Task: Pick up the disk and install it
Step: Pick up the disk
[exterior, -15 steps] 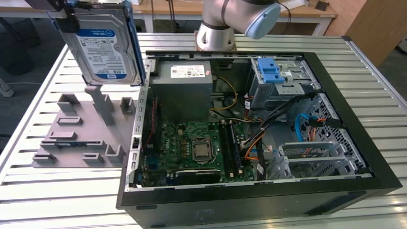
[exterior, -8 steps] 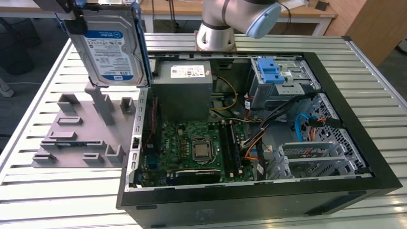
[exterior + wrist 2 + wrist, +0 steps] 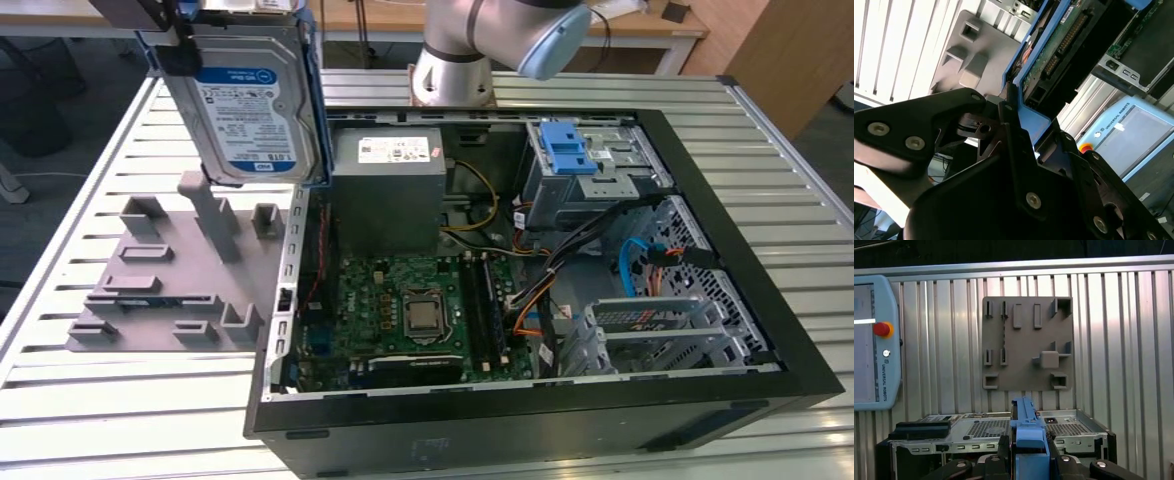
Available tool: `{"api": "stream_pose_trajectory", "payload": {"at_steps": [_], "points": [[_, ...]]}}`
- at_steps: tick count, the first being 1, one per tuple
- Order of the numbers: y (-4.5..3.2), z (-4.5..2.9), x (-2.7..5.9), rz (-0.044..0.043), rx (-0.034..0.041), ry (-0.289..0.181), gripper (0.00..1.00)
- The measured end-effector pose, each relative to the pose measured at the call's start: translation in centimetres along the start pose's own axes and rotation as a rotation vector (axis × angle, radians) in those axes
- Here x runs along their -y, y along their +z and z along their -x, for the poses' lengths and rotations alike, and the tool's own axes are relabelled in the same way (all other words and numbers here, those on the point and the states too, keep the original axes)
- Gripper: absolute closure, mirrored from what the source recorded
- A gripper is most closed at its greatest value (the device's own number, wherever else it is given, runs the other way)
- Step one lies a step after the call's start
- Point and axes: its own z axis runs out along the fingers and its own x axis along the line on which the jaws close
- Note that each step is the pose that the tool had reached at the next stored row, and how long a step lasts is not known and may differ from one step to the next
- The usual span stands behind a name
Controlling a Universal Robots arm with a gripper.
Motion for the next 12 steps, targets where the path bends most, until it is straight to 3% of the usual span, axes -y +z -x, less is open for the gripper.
{"api": "stream_pose_trajectory", "payload": {"at_steps": [12], "points": [[0.01, -0.54, 2.58, 0.0004, -0.0001, 0.0, 0.64]]}}
